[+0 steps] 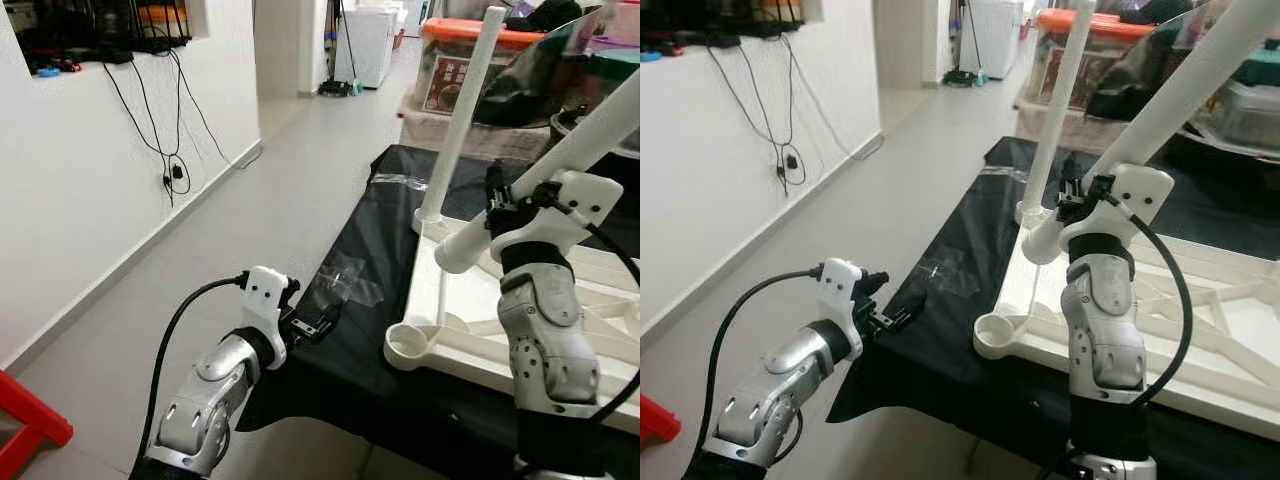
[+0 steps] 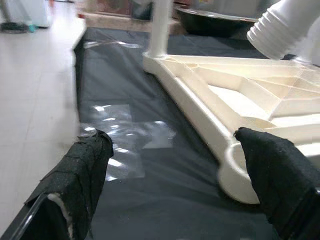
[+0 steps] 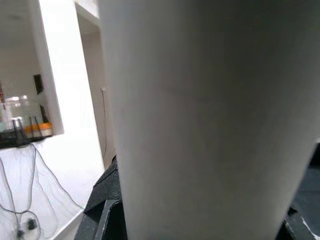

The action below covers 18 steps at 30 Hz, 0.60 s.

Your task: Building children table

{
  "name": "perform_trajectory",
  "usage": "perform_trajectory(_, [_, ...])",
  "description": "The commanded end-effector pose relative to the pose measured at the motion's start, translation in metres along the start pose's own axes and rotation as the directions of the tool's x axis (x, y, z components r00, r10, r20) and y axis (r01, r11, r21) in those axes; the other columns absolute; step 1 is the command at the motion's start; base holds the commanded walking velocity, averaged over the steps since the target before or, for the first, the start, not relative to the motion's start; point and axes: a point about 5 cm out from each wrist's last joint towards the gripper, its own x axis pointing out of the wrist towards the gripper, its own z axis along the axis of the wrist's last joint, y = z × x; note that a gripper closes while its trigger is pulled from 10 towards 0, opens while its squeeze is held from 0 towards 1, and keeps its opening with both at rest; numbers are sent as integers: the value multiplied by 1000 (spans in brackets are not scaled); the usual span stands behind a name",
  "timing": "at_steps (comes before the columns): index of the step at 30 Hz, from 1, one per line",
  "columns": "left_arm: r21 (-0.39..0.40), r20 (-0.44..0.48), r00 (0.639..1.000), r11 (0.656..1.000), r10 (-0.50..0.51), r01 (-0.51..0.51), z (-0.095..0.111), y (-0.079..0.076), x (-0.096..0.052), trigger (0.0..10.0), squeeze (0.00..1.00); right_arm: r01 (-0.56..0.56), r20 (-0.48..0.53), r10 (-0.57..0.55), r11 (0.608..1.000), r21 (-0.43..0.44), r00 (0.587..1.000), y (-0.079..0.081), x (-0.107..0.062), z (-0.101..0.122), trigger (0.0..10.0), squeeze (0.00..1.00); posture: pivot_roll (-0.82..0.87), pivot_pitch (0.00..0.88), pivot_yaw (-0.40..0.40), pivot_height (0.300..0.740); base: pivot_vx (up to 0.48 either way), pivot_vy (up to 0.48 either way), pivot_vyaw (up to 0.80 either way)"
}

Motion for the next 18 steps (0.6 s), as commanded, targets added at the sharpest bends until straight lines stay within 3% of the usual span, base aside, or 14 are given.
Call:
perform_trajectory(1, [4, -5, 1000, 1000, -12, 12, 0, -5, 0, 10000, 0, -11, -25, 11, 1000, -14, 1000, -1, 3, -3, 10000, 0, 70, 0, -72, 740, 0, 0, -800])
perform_trajectory(8, [15, -20, 998, 998, -62, 62, -4, -20, -9, 10000, 0, -121, -69, 119, 992, -28, 990, 3, 18, -5, 10000, 0, 73, 0, -83, 740, 0, 0, -800])
perform_trajectory(10, [28, -33, 996, 996, -82, 83, -7, -25, -15, 10000, 0, -177, -93, 174, 984, -27, 980, 4, 27, -7, 10000, 0, 77, 0, -86, 740, 0, 0, 0])
perform_trajectory(13, [34, -38, 995, 995, -89, 91, -7, -29, -23, 10000, 0, -310, -165, 319, 947, 81, 933, 9, 33, -14, 10000, 0, 87, 6, -95, 740, 0, 0, 0])
perform_trajectory(15, [34, -38, 995, 995, -89, 91, -7, -29, -23, 10000, 0, -310, -165, 319, 947, 81, 933, 9, 33, -14, 10000, 0, 87, 6, -95, 740, 0, 0, 0])
perform_trajectory(16, [41, -41, 995, 995, -91, 93, -7, -31, -26, 10000, 0, -365, -188, 397, 913, 182, 898, 13, 33, -17, 10000, 0, 87, 10, -96, 740, 0, 0, 0])
perform_trajectory(17, [50, -44, 994, 994, -97, 100, -6, -33, -32, 10000, 0, -497, -176, 562, 812, 306, 808, 18, 30, -16, 10000, 0, 90, 32, -98, 740, 0, 0, 0])
perform_trajectory(18, [55, -46, 994, 993, -102, 104, -5, -35, -36, 10000, 0, -548, -161, 620, 766, 336, 768, 19, 27, -15, 10000, 0, 95, 45, -101, 740, 0, 0, 0])
